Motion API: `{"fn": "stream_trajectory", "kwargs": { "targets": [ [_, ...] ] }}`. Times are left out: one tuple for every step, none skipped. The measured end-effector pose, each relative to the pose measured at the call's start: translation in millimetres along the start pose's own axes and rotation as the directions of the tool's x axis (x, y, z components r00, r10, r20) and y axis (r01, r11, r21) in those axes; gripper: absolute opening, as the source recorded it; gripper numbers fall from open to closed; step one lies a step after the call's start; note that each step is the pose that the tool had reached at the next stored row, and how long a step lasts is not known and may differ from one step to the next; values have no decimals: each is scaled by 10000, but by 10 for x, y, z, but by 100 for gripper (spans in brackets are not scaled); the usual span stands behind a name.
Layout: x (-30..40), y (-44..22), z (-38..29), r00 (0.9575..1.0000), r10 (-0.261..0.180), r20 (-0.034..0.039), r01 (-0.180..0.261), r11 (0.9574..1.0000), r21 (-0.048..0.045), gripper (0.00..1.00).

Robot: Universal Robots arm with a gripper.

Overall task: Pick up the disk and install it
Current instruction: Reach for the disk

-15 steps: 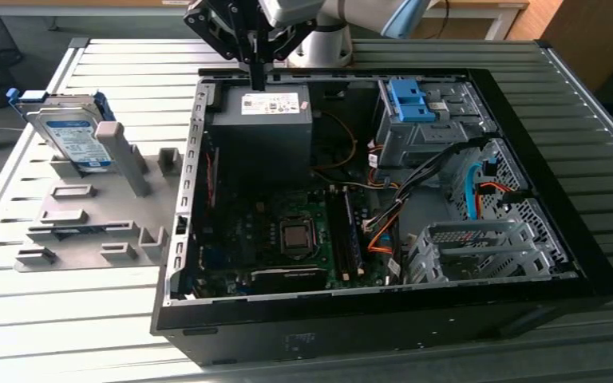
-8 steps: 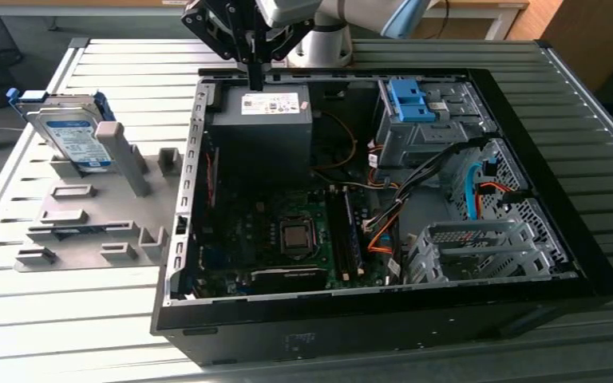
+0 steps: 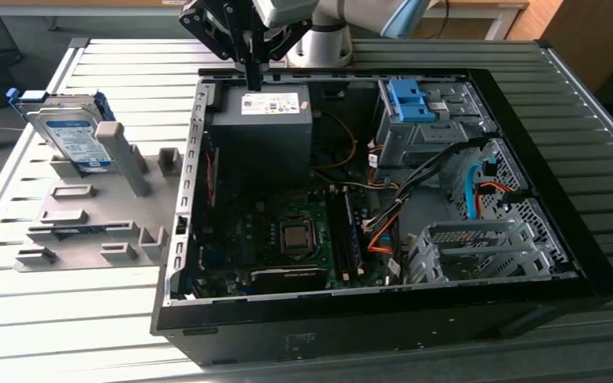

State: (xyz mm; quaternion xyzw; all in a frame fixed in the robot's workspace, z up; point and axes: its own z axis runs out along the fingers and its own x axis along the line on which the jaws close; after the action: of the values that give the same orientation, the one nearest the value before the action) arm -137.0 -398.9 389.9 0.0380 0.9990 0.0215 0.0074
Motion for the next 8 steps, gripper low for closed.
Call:
{"fn": "stream_trajectory", "kwargs": {
  "targets": [
    [3, 0, 0, 10000, 0, 0, 0, 10000, 0, 11],
    [5, 0, 0, 10000, 0, 0, 0, 10000, 0, 11],
    [8, -1, 0, 10000, -1, 0, 1, 10000, 1, 11],
    [10, -1, 0, 10000, -1, 0, 1, 10000, 0, 11],
    [13, -1, 0, 10000, 0, 0, 0, 10000, 0, 11],
    [16, -1, 0, 10000, 0, 0, 0, 10000, 0, 11],
    [19, -1, 1, 10000, 0, 0, 0, 10000, 0, 11],
    [21, -2, 1, 10000, -1, 0, 1, 10000, 0, 11]
  ]
}}
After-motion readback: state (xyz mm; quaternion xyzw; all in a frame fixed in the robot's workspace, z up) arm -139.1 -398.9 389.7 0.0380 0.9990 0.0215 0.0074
